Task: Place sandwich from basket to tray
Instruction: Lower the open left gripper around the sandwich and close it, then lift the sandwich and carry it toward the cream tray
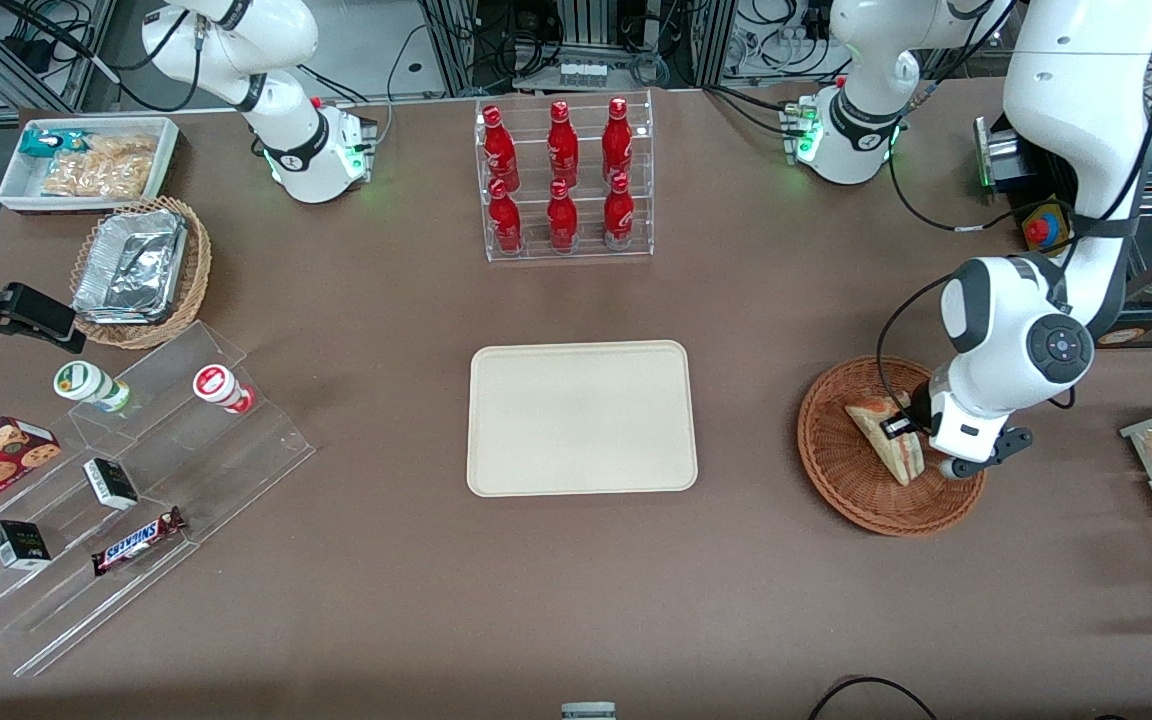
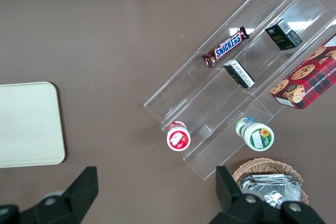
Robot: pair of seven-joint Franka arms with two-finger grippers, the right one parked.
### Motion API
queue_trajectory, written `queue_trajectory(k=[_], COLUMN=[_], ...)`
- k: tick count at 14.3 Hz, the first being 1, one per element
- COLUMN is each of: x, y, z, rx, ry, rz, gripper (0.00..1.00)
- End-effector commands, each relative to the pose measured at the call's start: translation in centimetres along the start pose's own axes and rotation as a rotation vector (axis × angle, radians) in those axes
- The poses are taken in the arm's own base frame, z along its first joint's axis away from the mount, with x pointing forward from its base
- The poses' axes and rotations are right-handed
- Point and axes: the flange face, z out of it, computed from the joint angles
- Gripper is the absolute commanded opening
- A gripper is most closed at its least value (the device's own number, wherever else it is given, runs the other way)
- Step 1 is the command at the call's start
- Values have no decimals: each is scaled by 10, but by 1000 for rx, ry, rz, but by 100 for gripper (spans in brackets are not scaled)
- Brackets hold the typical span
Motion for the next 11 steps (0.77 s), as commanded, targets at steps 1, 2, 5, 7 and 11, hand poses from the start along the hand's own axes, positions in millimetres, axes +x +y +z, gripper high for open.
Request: queue_trajectory(k=[1,2,5,7,11], x=[2,0,-5,-19,-60], y=[16,38,94,149,239], z=[-43,-55,-91,-90,-65], rx=[13,22,84,97,88], ry=[-9,-8,-12,-22,-24], rz=[67,132,304,377,397], gripper=[4,6,11,15,14])
